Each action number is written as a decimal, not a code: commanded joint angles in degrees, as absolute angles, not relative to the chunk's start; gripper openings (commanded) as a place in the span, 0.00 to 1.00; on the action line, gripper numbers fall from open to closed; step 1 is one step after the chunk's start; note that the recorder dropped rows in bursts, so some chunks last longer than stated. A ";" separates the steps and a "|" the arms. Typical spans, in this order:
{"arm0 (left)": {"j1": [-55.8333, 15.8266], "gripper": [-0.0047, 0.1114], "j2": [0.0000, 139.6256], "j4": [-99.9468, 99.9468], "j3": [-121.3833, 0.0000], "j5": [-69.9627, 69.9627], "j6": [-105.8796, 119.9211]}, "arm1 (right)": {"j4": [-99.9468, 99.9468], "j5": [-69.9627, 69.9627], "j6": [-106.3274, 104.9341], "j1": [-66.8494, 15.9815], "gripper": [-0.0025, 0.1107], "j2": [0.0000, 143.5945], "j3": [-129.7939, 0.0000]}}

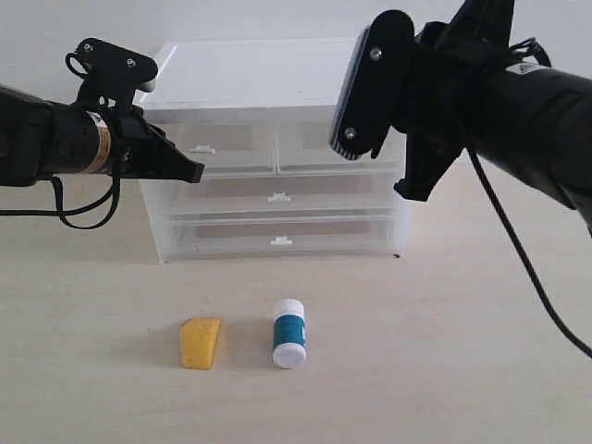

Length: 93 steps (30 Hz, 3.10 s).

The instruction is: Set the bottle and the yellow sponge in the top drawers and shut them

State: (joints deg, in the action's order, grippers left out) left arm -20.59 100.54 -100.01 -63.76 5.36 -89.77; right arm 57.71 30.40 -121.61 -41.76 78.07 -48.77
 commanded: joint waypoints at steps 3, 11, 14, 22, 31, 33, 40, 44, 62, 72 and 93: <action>-20.53 0.07 100.36 -99.95 -64.25 5.98 -89.75 | 50.60 32.42 -121.98 -41.87 0.32 81.33 -48.65; -20.53 0.07 100.36 -99.95 -64.25 5.98 -89.75 | 45.63 37.53 -121.98 -41.87 0.32 87.69 -48.65; -20.53 0.07 100.36 -99.95 -64.25 5.98 -89.75 | 46.15 40.85 -121.98 -41.87 0.32 89.74 -48.65; -20.53 0.07 100.36 -99.95 -64.25 5.98 -89.75 | 42.54 50.07 -116.85 -41.87 0.32 96.70 -48.65; -20.53 0.07 100.36 -99.95 -64.25 5.98 -89.75 | 38.14 55.65 -110.62 -41.87 0.32 101.44 -48.65; -20.53 0.07 100.36 -99.95 -64.25 5.98 -89.75 | 38.14 59.39 -110.02 -41.87 0.32 103.16 -48.65; -20.53 0.07 100.36 -99.95 -64.25 5.98 -89.75 | 35.61 68.93 -103.90 -41.87 0.32 108.08 -48.65; -20.53 0.07 100.36 -99.95 -64.25 5.98 -89.75 | 35.61 69.96 -99.45 -41.87 0.32 109.79 -48.65; -20.53 0.07 100.36 -99.95 -64.25 5.98 -89.75 | 31.29 69.96 -97.97 -41.50 0.32 113.53 -48.75; -20.53 0.07 100.36 -99.95 -64.25 5.86 -89.75 | 29.08 69.96 -97.23 -38.20 0.32 113.53 -48.75; -20.53 0.07 100.36 -99.95 -64.25 5.77 -89.75 | 28.34 67.06 -96.56 -37.01 0.32 114.17 -51.55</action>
State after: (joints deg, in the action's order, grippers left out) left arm -20.59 100.54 -100.01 -63.79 5.36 -89.77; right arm 28.65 68.47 -96.79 -37.48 113.73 -51.28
